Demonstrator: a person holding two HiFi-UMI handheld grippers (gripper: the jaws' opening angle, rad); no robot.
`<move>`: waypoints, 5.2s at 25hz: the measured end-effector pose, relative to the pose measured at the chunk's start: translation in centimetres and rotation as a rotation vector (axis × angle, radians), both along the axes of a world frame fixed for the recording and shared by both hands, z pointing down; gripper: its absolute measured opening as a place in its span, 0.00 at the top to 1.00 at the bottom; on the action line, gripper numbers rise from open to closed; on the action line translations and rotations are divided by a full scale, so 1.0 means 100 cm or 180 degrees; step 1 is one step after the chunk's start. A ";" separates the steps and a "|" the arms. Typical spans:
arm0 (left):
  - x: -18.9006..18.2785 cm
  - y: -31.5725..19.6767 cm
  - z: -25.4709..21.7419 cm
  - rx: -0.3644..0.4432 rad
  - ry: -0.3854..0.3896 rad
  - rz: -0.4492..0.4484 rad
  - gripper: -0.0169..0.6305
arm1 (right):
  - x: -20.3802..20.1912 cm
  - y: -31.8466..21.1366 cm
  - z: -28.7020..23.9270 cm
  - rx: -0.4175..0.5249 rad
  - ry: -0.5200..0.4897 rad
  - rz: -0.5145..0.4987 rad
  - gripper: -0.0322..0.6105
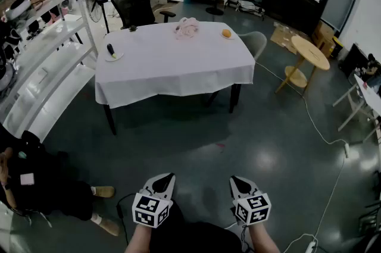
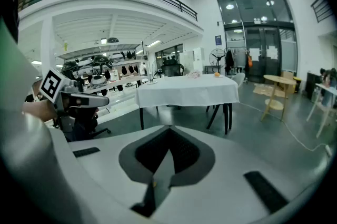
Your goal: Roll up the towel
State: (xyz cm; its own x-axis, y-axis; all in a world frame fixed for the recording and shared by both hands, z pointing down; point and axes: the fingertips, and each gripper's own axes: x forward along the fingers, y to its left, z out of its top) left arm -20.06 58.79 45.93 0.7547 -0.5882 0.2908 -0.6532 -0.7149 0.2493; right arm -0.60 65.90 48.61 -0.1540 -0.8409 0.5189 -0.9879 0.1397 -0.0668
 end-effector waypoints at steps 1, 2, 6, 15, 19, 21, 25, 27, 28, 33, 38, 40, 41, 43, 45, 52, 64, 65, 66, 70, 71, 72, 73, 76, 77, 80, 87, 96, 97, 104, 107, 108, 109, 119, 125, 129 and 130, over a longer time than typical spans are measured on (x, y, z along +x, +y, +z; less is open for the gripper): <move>0.000 0.013 -0.004 -0.0018 0.0011 -0.0045 0.95 | 0.002 0.010 -0.007 0.0036 0.0043 0.0002 0.94; 0.001 0.024 -0.008 -0.0024 0.0020 -0.0094 0.95 | 0.003 0.019 -0.013 0.0075 0.0079 -0.0002 0.94; 0.001 0.050 -0.028 0.0107 0.0100 -0.0242 0.95 | 0.004 0.038 -0.034 0.0208 0.0134 -0.0077 0.94; -0.003 0.075 -0.035 0.0143 0.0057 -0.0348 0.95 | -0.006 0.064 -0.043 0.0281 -0.0006 -0.0165 0.94; 0.005 0.083 -0.029 0.0136 0.0015 -0.0387 0.95 | -0.001 0.073 -0.042 0.0321 -0.0035 -0.0203 0.94; 0.005 0.084 -0.026 0.0126 0.0020 -0.0415 0.95 | 0.006 0.073 -0.040 0.0353 -0.0101 -0.0106 0.94; 0.006 0.088 -0.029 0.0046 0.0217 -0.0496 0.50 | 0.019 0.075 -0.039 0.0371 -0.0302 -0.0104 0.59; 0.001 0.086 -0.034 0.0070 0.0281 -0.0609 0.46 | 0.024 0.075 -0.043 0.0420 -0.0299 -0.0119 0.50; -0.002 0.083 -0.035 0.0076 0.0296 -0.0661 0.45 | 0.028 0.075 -0.044 0.0443 -0.0287 -0.0106 0.48; -0.001 0.067 -0.036 0.0066 0.0359 -0.0788 0.43 | 0.054 0.070 -0.043 0.0486 -0.0290 0.0049 0.45; 0.009 0.046 -0.040 0.0089 0.0328 -0.0763 0.43 | 0.073 0.058 -0.043 0.0479 -0.0267 0.0146 0.45; 0.014 0.034 -0.038 0.0074 0.0343 -0.0758 0.43 | 0.080 0.049 -0.041 0.0449 -0.0257 0.0158 0.45; 0.017 0.027 -0.037 0.0071 0.0348 -0.0750 0.43 | 0.083 0.044 -0.039 0.0439 -0.0264 0.0169 0.45; 0.024 0.013 -0.036 0.0070 0.0350 -0.0723 0.43 | 0.091 0.031 -0.038 0.0433 -0.0278 0.0201 0.45; 0.031 -0.004 -0.034 0.0066 0.0348 -0.0704 0.43 | 0.099 0.016 -0.038 0.0436 -0.0265 0.0221 0.45; 0.056 -0.077 -0.044 0.0098 0.0354 -0.0644 0.43 | 0.127 -0.048 -0.041 0.0394 -0.0220 0.0283 0.45; 0.067 -0.189 -0.054 0.0174 0.0321 -0.0623 0.43 | 0.139 -0.169 -0.052 0.0428 -0.0201 0.0274 0.45; 0.066 -0.198 -0.054 0.0186 0.0320 -0.0625 0.43 | 0.138 -0.177 -0.052 0.0440 -0.0208 0.0270 0.45; 0.065 -0.205 -0.054 0.0192 0.0323 -0.0627 0.43 | 0.137 -0.185 -0.052 0.0452 -0.0214 0.0267 0.45; 0.063 -0.232 -0.047 0.0175 0.0342 -0.0629 0.43 | 0.134 -0.213 -0.047 0.0476 -0.0241 0.0269 0.45; 0.062 -0.238 -0.046 0.0173 0.0346 -0.0627 0.43 | 0.133 -0.219 -0.046 0.0471 -0.0241 0.0263 0.45; 0.061 -0.242 -0.046 0.0173 0.0351 -0.0625 0.43 | 0.131 -0.224 -0.045 0.0464 -0.0233 0.0255 0.45; 0.060 -0.247 -0.046 0.0171 0.0361 -0.0626 0.43 | 0.129 -0.230 -0.044 0.0457 -0.0224 0.0245 0.45; 0.059 -0.255 -0.045 0.0129 0.0425 -0.0654 0.43 | 0.123 -0.238 -0.040 0.0418 -0.0239 0.0197 0.45; 0.060 -0.255 -0.044 0.0108 0.0445 -0.0659 0.43 | 0.120 -0.239 -0.037 0.0396 -0.0251 0.0178 0.45; 0.067 -0.251 -0.038 0.0043 0.0433 -0.0639 0.43 | 0.115 -0.239 -0.029 0.0320 -0.0279 0.0115 0.45; 0.072 -0.260 -0.022 -0.0066 0.0368 -0.0631 0.43 | 0.113 -0.252 -0.014 0.0206 -0.0321 0.0019 0.46; 0.095 -0.313 -0.031 -0.0031 0.0315 -0.0646 0.43 | 0.130 -0.317 -0.025 0.0250 -0.0377 -0.0091 0.48; 0.098 -0.321 -0.030 -0.0041 0.0301 -0.0643 0.43 | 0.132 -0.324 -0.024 0.0238 -0.0392 -0.0097 0.48; 0.133 -0.381 -0.032 -0.0039 0.0280 -0.0697 0.43 | 0.172 -0.384 -0.022 0.0195 -0.0355 -0.0157 0.49; 0.145 -0.414 -0.037 0.0004 0.0277 -0.0762 0.43 | 0.196 -0.419 -0.028 0.0246 -0.0328 -0.0161 0.49; 0.151 -0.425 -0.039 0.0023 0.0281 -0.0787 0.43 | 0.204 -0.431 -0.030 0.0259 -0.0318 -0.0172 0.49; 0.156 -0.435 -0.042 0.0043 0.0286 -0.0814 0.43 | 0.212 -0.443 -0.032 0.0266 -0.0308 -0.0188 0.49; 0.182 -0.519 -0.042 0.0043 0.0263 -0.1153 0.43 | 0.252 -0.548 -0.037 0.0262 -0.0273 -0.0487 0.49; 0.199 -0.544 -0.026 -0.0079 0.0273 -0.1284 0.43 | 0.265 -0.576 -0.021 0.0091 -0.0286 -0.0618 0.49; 0.205 -0.538 -0.015 -0.0222 0.0238 -0.1323 0.43 | 0.264 -0.585 -0.018 0.0032 -0.0338 -0.0689 0.49; 0.205 -0.536 -0.011 -0.0260 0.0230 -0.1340 0.43 | 0.263 -0.587 -0.016 0.0019 -0.0350 -0.0708 0.49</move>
